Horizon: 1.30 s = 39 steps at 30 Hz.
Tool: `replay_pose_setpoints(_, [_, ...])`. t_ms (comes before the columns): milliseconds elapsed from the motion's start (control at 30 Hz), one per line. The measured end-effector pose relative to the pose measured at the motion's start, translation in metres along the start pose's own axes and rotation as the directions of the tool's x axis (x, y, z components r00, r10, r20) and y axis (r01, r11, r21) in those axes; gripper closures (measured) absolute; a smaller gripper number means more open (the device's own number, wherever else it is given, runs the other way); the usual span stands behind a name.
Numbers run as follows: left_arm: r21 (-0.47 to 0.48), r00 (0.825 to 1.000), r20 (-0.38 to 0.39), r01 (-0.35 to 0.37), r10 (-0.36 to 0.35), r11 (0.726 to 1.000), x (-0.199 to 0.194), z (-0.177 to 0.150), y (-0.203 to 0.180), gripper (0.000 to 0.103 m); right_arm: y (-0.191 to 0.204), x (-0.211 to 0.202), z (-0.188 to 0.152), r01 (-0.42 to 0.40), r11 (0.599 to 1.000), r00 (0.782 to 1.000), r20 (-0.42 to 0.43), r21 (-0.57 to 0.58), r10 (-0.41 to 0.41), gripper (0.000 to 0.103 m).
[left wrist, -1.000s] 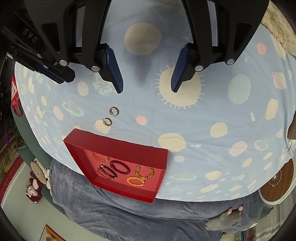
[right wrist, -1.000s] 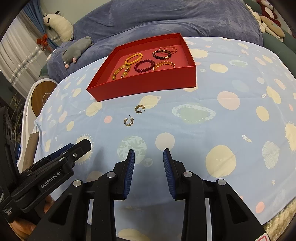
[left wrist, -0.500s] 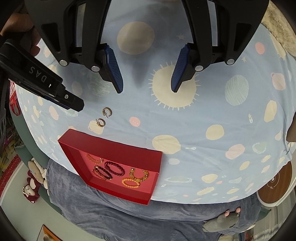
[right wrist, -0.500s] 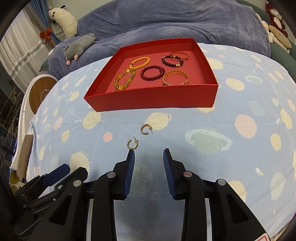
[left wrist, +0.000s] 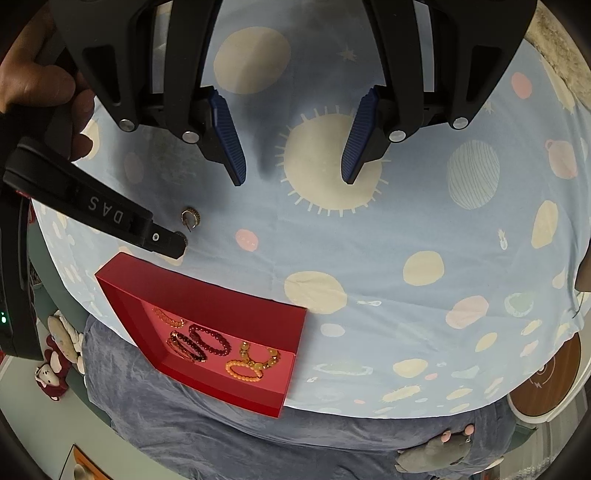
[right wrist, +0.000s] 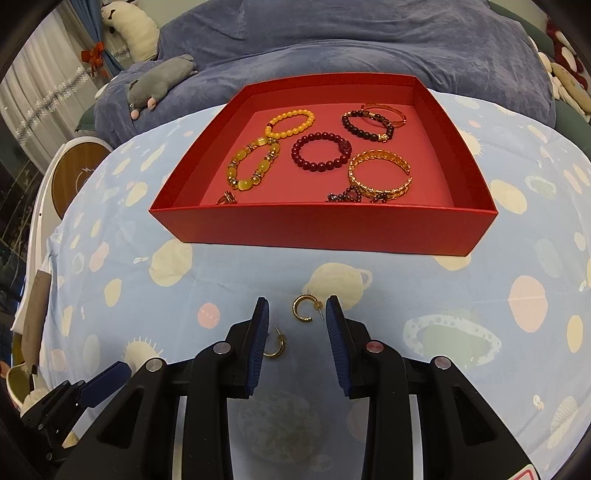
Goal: Organize jewelry
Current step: 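Grasp one gold hoop with the right gripper while the left gripper grasps the other hoop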
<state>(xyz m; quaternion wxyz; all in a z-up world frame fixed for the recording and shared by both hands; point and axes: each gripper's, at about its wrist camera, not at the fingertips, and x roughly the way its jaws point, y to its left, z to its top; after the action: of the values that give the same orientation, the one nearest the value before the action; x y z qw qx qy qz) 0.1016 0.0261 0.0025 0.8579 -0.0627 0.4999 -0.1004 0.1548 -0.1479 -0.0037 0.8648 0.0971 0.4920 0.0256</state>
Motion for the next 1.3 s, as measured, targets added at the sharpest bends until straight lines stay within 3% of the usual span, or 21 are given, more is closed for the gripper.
replay_pose_setpoints(167, [-0.001,1.000,-0.006,-0.003,0.003,1.000,0.003,0.000,0.002,0.052,0.001,0.010,0.003,0.008,1.000,1.000,-0.016,-0.010,-0.008,0.074])
replay_pose_setpoints(333, [0.002,1.000,-0.011,-0.001,0.001,1.000,0.004,-0.001,0.002,0.052,-0.002,0.014,-0.001,0.035,0.999,0.999,-0.018,-0.024,-0.035,0.085])
replay_pose_setpoints(567, [0.014,1.000,-0.009,0.012,-0.012,1.000,0.002,0.001,-0.005,0.052,-0.002,0.009,-0.008,0.064,0.995,0.998,-0.007,-0.072,-0.064,0.086])
replay_pose_setpoints(933, [0.098,0.998,-0.006,0.064,-0.064,0.993,0.013,0.008,-0.049,0.052,-0.067,-0.035,-0.048,0.060,0.985,0.998,-0.018,0.163,-0.058,0.086])
replay_pose_setpoints(1167, [0.146,0.998,0.005,0.066,-0.067,0.987,0.031,0.016,-0.079,0.053,-0.073,-0.046,-0.060,0.054,0.982,0.998,-0.024,0.183,-0.050,0.086])
replay_pose_setpoints(1300, [0.170,0.999,0.014,0.046,-0.049,0.984,0.039,0.019,-0.085,0.062,-0.070,-0.046,-0.061,0.039,0.983,0.999,-0.025,0.181,-0.035,0.086])
